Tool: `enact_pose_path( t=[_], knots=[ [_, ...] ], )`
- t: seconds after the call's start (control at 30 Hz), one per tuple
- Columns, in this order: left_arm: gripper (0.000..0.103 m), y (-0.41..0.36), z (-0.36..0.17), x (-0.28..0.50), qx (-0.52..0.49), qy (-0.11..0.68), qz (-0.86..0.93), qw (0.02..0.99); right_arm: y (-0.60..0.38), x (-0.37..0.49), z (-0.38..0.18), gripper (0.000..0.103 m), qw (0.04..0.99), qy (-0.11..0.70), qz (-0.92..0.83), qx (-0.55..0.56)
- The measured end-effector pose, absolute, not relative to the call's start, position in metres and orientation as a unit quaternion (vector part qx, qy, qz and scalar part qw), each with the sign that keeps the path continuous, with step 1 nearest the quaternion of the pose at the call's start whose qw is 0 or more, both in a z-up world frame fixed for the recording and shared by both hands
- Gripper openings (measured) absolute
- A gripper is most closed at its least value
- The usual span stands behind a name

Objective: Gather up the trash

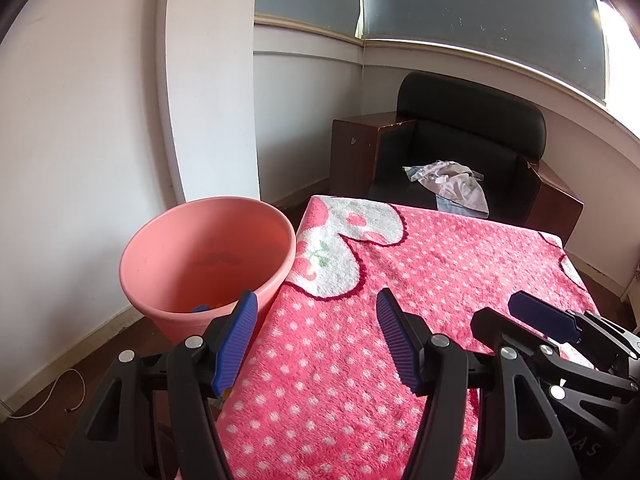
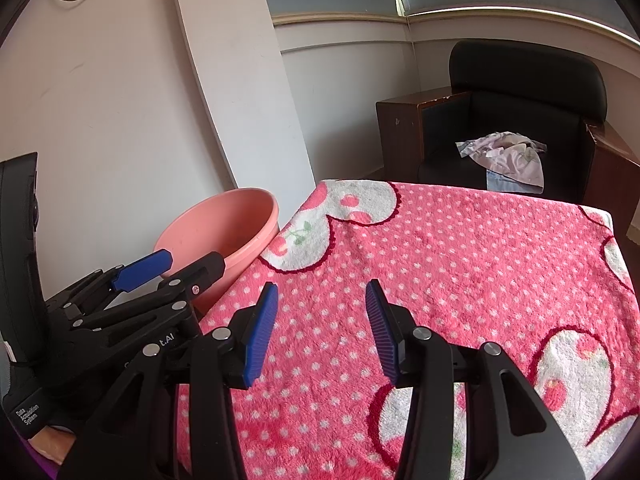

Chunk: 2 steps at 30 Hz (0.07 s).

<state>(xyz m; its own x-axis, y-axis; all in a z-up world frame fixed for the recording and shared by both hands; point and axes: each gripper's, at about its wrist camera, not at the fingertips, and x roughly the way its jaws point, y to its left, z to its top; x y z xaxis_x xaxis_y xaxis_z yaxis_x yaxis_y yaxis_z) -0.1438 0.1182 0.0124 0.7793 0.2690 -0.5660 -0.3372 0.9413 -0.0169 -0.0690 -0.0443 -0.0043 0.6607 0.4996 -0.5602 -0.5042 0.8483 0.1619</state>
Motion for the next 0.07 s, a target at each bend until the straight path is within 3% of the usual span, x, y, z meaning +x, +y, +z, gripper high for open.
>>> enact_pose_path(
  t=[0.07],
  knots=[
    [0.061, 0.1177, 0.0118, -0.1440, -0.059, 0.292, 0.160, 0.941, -0.0448, -0.0685, -0.0041, 0.047, 0.911, 0.306, 0.275, -0.004]
  ],
)
